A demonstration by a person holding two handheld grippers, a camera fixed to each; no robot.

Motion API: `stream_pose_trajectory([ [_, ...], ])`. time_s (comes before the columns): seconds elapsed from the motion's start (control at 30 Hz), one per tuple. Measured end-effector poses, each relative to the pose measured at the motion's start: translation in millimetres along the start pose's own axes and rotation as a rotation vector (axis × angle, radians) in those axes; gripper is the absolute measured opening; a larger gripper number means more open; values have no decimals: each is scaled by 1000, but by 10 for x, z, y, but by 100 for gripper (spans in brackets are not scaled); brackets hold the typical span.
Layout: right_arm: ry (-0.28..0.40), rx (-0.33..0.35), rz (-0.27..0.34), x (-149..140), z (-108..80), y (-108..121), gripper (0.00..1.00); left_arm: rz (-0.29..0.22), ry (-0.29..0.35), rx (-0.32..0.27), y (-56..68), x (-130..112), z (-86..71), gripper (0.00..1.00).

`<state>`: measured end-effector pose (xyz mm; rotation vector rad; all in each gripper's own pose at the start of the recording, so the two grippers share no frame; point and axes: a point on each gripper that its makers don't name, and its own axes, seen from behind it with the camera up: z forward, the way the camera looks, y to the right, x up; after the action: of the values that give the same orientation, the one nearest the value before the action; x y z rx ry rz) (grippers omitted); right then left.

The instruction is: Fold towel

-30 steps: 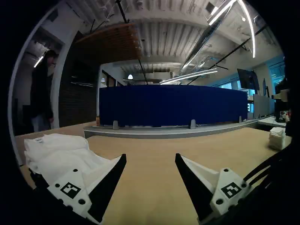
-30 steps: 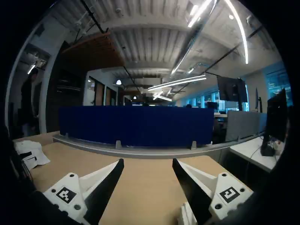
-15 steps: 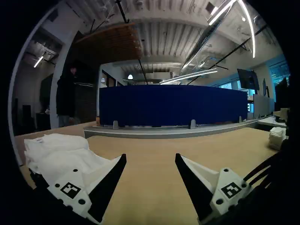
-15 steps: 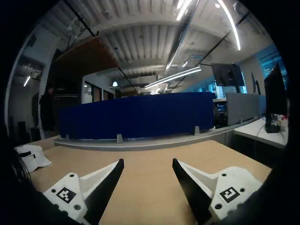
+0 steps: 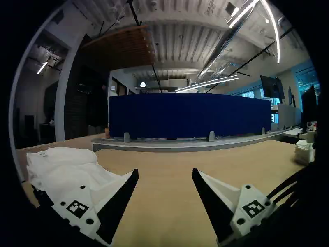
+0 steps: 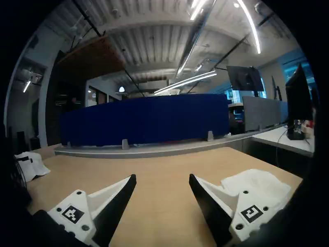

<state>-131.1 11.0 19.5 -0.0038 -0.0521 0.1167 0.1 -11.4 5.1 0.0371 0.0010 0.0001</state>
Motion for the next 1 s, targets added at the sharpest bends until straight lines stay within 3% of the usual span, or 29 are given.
stream_pose_trajectory([
  [0.5, 33, 14, -19, -53, -20, -55, 100, 0, 0, 0, 0, 1, -4, 97],
  [1.0, 39, 14, -79, -82, -55, -109, 100, 0, 0, 0, 0, 2, 0, 97],
])
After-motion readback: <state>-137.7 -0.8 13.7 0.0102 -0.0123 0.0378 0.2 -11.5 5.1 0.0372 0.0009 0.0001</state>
